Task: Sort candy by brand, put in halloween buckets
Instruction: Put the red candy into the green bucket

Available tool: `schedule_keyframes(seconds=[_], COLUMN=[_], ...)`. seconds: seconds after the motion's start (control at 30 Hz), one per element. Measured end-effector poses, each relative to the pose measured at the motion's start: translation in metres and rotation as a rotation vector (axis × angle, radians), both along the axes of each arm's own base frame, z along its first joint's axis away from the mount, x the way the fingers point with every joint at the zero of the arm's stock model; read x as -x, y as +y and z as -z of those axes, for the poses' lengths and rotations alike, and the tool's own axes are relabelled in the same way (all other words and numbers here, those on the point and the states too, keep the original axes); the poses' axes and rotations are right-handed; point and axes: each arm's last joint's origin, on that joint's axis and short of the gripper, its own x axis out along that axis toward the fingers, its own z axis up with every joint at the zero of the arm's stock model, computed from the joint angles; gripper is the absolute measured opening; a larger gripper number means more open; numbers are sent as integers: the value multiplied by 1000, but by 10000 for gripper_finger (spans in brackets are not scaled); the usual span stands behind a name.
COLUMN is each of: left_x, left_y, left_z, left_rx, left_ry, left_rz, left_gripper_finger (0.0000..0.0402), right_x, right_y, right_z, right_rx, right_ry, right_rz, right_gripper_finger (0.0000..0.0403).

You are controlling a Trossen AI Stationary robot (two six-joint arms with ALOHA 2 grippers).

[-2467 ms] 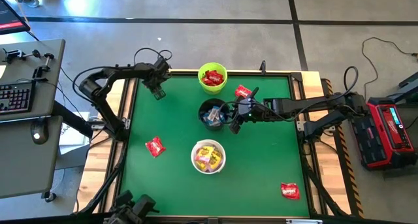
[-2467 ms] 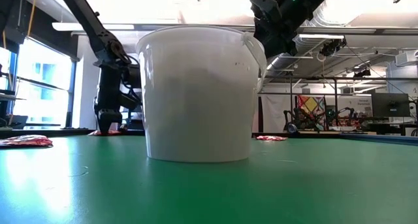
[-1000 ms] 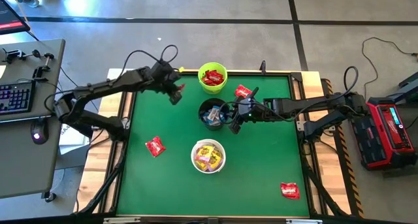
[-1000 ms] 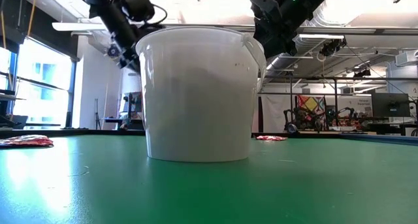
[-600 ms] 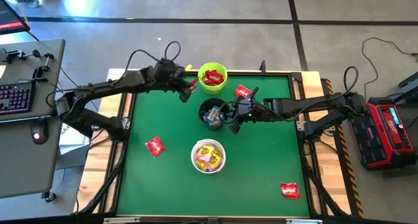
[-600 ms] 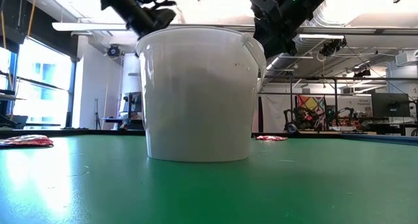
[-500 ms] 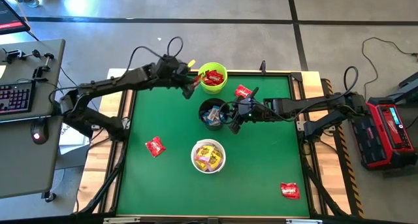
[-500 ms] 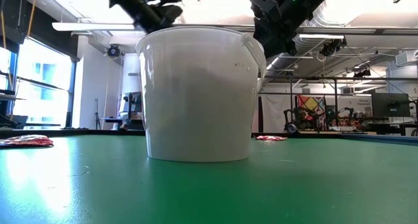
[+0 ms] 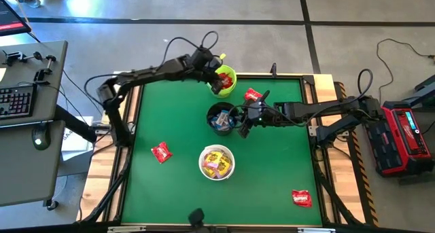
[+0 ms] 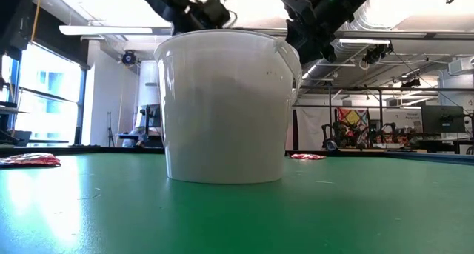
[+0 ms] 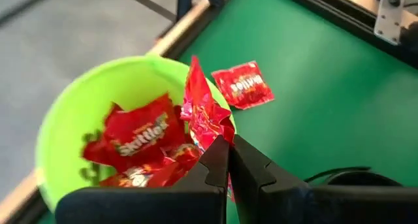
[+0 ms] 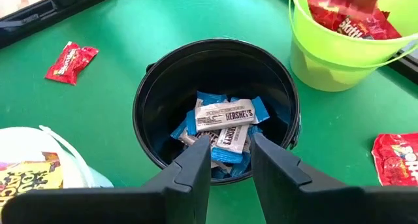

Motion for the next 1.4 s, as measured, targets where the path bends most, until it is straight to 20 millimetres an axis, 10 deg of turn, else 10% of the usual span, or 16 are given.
schedule_keyframes(seconds=[0.4,1.1,1.4], left_x=[-3,14,9], left_y=[27,27,19], left_z=[38,0,8], left_rx=[73,-74,-113], left_ry=[62,29,-21], left_rz=[-23,-3,-6], left_gripper_finger=[10,143,143], right_x=[0,25,53], right_y=[0,18,5], right_z=[0,-42,-11], right_rx=[-29,-147,-145], right_ry=[-15,83,69], right_rz=[26,36,242], right_gripper_finger=[97,97,97])
